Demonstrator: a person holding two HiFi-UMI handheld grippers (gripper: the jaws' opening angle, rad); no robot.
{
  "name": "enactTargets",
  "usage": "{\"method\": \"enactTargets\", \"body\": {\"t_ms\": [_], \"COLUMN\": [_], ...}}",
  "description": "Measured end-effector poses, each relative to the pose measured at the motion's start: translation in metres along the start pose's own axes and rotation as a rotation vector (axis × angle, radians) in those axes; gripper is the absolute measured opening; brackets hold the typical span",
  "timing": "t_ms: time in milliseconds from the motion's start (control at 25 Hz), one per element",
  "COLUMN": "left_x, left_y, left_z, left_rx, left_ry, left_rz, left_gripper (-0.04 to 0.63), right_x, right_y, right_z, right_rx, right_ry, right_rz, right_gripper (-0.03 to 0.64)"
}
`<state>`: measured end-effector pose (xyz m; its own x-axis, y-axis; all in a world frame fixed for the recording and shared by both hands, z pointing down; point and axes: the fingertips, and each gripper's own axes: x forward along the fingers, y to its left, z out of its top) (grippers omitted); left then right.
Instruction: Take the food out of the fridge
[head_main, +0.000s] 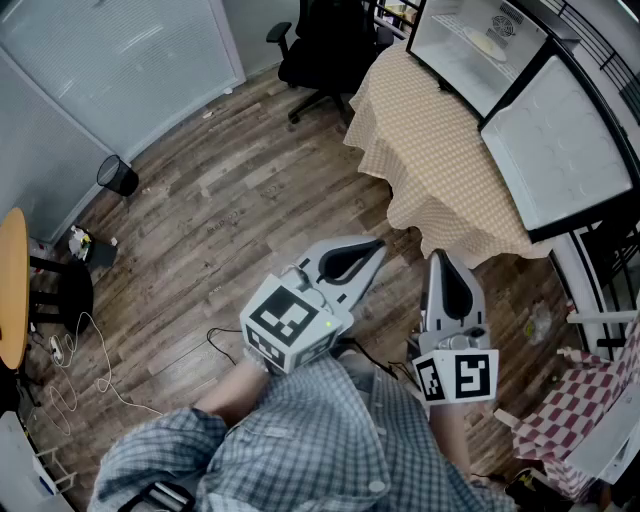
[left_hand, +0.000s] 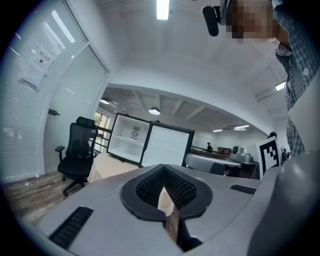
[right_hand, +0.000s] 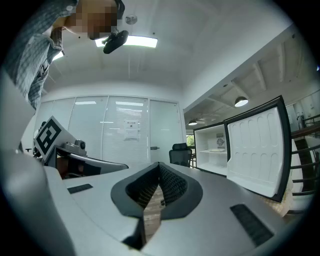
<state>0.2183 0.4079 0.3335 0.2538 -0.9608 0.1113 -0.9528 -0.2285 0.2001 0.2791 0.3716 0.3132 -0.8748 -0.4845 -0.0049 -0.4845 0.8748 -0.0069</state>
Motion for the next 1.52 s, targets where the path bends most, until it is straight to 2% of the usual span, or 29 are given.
{"method": "enactTargets", "body": {"t_ms": [520, 680, 1280, 1520], "left_x": [-0.009, -0.017, -0.065, -0.078], "left_y": [0.004, 0.009, 0.056, 0.073], "left_z": [0.001, 0.002, 0.012, 0.011], "left_rx": [0.018, 0.016, 0.041, 0.015], "left_ry": [-0.006, -0.009, -0.057, -0.068], "left_rz": [0.001, 0.008, 0.057, 0.088], "left_gripper": [0.006, 0.006, 0.006, 0.006], "right_x": [0.002, 0.004, 0.034, 0.04], "right_y": [0.005, 0.009, 0.05, 0.064], "right_z": [0.001, 0.001, 0.004, 0.003], "right_rx": [0.011, -0.019, -0.04, -0.058], "right_ry": [-0.003, -0.004, -0.036, -0.028], "right_rz": [-0.018, -0.036, -0.035, -0.026], "right_gripper": [0.009, 0.009, 0.009, 0.009]}}
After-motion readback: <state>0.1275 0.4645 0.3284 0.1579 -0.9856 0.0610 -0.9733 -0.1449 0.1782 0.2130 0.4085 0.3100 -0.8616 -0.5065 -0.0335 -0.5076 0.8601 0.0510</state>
